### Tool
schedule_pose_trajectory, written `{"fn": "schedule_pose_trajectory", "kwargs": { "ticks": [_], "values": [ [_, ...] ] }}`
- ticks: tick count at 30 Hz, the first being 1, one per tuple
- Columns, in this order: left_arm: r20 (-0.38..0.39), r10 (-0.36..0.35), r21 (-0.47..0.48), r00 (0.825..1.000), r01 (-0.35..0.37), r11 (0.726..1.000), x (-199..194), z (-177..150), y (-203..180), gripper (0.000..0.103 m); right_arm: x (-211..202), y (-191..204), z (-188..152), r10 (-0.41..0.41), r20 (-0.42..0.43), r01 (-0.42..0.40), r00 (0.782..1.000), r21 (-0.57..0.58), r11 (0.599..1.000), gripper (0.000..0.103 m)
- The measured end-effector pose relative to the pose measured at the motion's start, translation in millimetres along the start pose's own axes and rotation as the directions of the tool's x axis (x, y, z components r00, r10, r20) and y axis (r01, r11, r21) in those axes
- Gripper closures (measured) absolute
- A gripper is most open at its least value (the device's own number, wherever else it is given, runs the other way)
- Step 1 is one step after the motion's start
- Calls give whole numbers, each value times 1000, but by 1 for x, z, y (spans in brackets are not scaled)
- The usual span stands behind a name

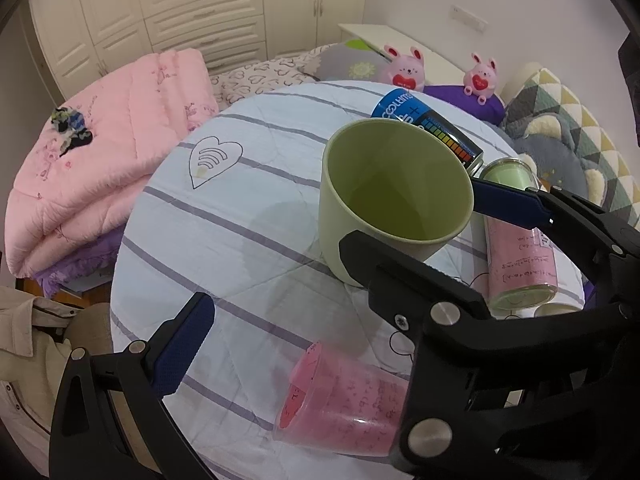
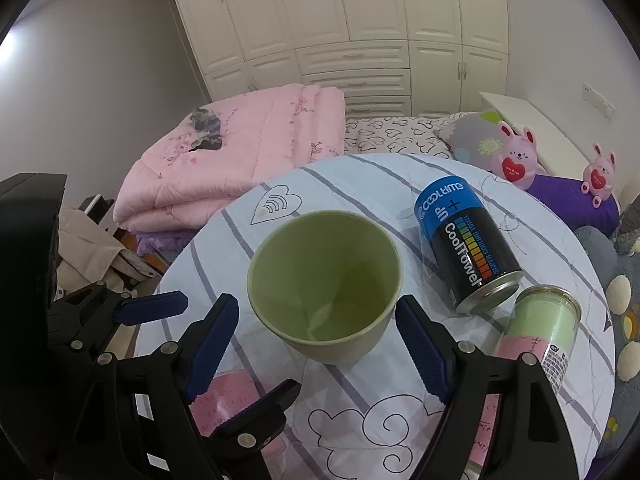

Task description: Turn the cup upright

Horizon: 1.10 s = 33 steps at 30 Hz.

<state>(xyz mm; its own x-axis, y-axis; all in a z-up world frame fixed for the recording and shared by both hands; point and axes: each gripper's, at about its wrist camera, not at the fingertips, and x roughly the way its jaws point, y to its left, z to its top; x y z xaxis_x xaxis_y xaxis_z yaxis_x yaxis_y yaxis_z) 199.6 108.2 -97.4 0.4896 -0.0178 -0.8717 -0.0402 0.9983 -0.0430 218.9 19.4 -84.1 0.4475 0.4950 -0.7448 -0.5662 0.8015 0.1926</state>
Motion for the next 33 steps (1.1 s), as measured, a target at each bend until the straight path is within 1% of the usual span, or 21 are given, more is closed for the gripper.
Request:
{"fn": "schedule_pose_trajectory", "kwargs": {
  "ticks": [13, 19, 26, 30, 33],
  "values": [
    [18, 1, 7, 1000, -2, 1000, -10, -1, -5, 0, -7, 0, 0, 5, 16, -5, 1000, 2, 1000, 20],
    [38, -3, 16, 999, 3, 1000, -21, -2, -9, 0, -18, 1, -1, -6, 33, 6, 999, -2, 1000, 20],
    [82, -9, 26, 997, 7, 1000, -47, -7, -21, 0, -43, 3, -3, -23, 58, 23, 998, -1, 1000, 20],
    [124, -21, 34, 992, 17, 999, -68, -14, -29, 0, -68, 6, -8, -44, 87, 44, 995, 0, 999, 20],
    [158, -35, 50, 987, 28, 998, -83, -22, -36, 0, -92, 9, -16, -76, 115, 76, 991, 0, 997, 20]
  ]
}}
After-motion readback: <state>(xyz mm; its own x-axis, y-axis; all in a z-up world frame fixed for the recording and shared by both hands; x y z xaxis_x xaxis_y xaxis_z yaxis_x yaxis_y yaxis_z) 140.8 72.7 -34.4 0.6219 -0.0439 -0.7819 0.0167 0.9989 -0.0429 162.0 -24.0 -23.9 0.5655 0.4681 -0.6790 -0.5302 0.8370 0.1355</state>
